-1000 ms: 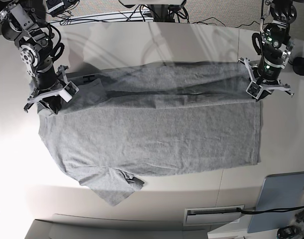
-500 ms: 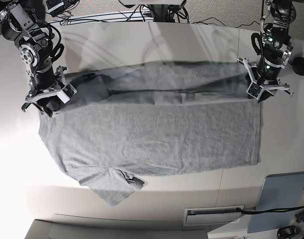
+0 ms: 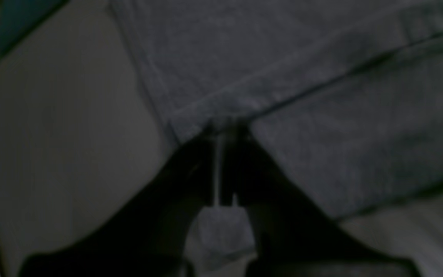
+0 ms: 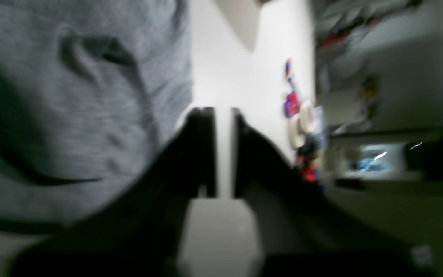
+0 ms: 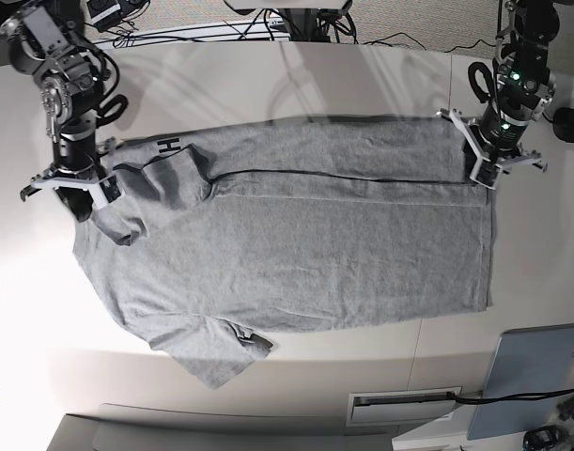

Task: Fold the T-shirt properly
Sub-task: 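Keep dragging the shirt with both grippers and lay it flat, then release and move the left gripper along the hem to the opposite corner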

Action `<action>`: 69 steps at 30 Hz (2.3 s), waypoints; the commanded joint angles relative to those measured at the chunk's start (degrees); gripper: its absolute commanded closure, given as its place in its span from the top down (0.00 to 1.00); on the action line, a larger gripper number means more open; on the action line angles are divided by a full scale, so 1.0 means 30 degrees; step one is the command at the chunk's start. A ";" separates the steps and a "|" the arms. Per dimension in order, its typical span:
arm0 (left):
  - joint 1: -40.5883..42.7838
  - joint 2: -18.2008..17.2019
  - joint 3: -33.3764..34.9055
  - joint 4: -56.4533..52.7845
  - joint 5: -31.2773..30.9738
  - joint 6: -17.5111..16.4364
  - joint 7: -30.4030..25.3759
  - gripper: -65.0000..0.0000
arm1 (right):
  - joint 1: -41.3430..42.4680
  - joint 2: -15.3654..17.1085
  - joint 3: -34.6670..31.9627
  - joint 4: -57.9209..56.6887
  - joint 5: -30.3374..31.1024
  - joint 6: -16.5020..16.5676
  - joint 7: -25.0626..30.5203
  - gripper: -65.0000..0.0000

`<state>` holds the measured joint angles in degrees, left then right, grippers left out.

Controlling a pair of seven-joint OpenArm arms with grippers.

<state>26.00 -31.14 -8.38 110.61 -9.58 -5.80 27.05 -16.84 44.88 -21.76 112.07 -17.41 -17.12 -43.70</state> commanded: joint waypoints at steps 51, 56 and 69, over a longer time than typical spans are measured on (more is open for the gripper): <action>0.4991 0.1749 -0.0306 -0.4146 -0.1151 -0.3745 0.0007 0.00 | -0.8357 -0.3002 0.8080 -0.1923 0.5792 0.3912 -0.0940 0.00; 0.4991 0.1749 -0.0306 -0.3490 -0.1151 -0.3752 0.1523 0.00 | -0.8357 -0.3002 0.8313 -0.1923 0.5785 0.3912 -0.0852 0.00; 0.4983 0.1749 -0.0306 -0.0321 0.0685 -0.3730 0.1552 0.00 | -0.8342 -0.3002 0.8313 0.1384 0.2535 0.2718 -0.0124 0.00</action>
<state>40.25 -25.41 -9.06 108.95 -7.75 -16.80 31.33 -41.74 35.07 2.57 115.39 -9.19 -8.38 -44.75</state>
